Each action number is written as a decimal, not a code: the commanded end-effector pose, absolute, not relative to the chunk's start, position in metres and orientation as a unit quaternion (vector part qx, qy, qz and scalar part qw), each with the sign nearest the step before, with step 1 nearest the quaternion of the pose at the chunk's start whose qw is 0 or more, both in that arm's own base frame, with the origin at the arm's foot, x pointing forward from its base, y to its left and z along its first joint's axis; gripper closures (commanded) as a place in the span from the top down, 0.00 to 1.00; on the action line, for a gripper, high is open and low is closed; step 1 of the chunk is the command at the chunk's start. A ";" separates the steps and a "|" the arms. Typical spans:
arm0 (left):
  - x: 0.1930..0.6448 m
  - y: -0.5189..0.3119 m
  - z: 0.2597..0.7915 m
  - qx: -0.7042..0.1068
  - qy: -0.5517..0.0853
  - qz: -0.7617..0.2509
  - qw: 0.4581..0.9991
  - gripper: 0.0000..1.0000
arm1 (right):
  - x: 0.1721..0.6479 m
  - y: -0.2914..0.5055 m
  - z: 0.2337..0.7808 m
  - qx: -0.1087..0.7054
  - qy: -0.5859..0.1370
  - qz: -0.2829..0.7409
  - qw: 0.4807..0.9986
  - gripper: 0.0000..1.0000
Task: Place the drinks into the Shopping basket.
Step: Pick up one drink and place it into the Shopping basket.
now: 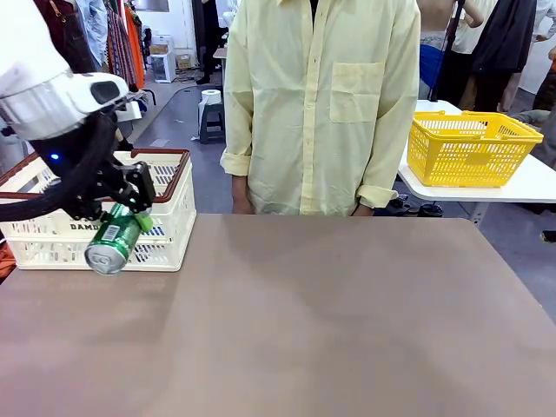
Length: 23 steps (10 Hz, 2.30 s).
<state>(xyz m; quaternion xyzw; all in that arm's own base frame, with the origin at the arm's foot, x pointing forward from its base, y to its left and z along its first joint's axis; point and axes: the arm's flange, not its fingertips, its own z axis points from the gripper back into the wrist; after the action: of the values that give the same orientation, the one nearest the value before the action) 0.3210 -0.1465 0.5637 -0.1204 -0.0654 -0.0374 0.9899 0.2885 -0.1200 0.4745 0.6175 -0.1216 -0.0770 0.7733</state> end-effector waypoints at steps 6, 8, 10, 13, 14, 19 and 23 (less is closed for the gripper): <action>0.477 -0.032 0.610 -0.148 -0.114 0.020 0.982 0.00 | 0.287 -0.121 0.477 0.616 -0.121 -0.075 0.775 1.00; 0.537 0.020 0.604 -0.108 -0.115 0.015 0.987 0.00 | 0.287 -0.121 0.477 0.616 -0.121 -0.075 0.775 1.00; 0.565 0.045 0.590 -0.064 -0.162 -0.009 0.985 0.00 | 0.287 -0.121 0.477 0.616 -0.121 -0.075 0.775 1.00; 0.585 0.058 0.550 -0.026 -0.181 -0.007 0.983 0.00 | 0.287 -0.121 0.477 0.616 -0.121 -0.075 0.775 1.00; 0.587 0.061 0.535 -0.018 -0.186 -0.002 0.982 0.00 | 0.287 -0.121 0.477 0.616 -0.121 -0.075 0.775 1.00; 0.587 0.066 0.463 0.010 -0.175 0.021 0.984 0.00 | 0.287 -0.121 0.477 0.616 -0.121 -0.075 0.775 1.00; 0.599 0.064 0.430 -0.003 -0.138 0.017 0.990 0.00 | 0.287 -0.121 0.477 0.616 -0.121 -0.075 0.775 1.00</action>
<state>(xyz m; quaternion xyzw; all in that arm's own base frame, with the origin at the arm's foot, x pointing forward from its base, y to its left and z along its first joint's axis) 0.5948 0.0650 0.4224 -0.0064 -0.1407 0.0110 0.9900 0.2883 -0.1203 0.4746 0.6175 -0.1216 -0.0774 0.7732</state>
